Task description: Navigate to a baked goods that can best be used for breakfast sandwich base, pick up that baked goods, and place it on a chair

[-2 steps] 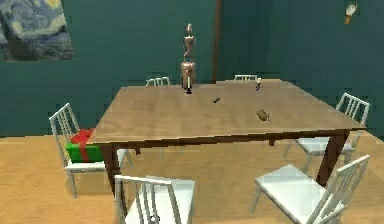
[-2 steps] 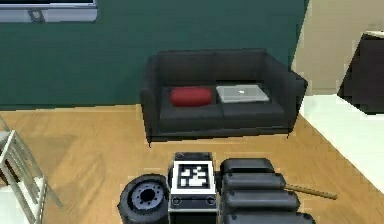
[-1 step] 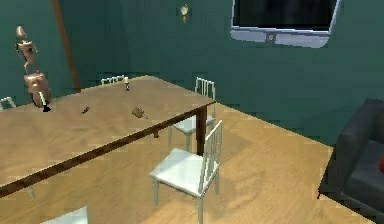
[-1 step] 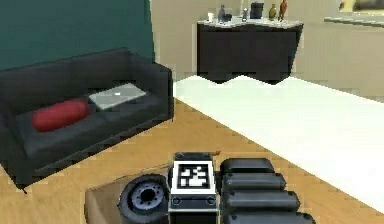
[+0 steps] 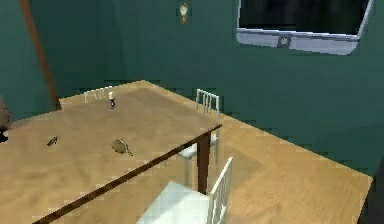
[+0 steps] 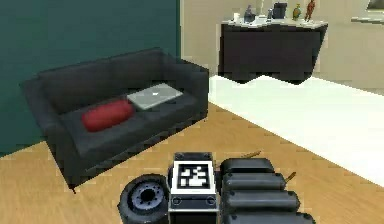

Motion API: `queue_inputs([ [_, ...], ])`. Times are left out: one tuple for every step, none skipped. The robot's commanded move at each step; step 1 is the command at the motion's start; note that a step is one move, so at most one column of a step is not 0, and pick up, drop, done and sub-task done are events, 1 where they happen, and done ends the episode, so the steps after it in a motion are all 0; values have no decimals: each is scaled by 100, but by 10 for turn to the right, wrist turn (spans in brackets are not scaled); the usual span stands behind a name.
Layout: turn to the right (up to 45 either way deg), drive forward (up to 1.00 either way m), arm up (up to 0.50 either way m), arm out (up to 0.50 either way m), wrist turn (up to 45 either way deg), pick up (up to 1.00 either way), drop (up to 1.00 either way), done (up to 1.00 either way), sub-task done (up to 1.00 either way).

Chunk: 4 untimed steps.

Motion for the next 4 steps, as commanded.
queue_inputs([
  [-450,0,0,0,0,0,0,0,0],
  [-450,0,0,0,0,0,0,0,0],
  [-360,0,0,0,0,0,0,0,0],
  [450,0,0,0,0,0,0,0,0],
])
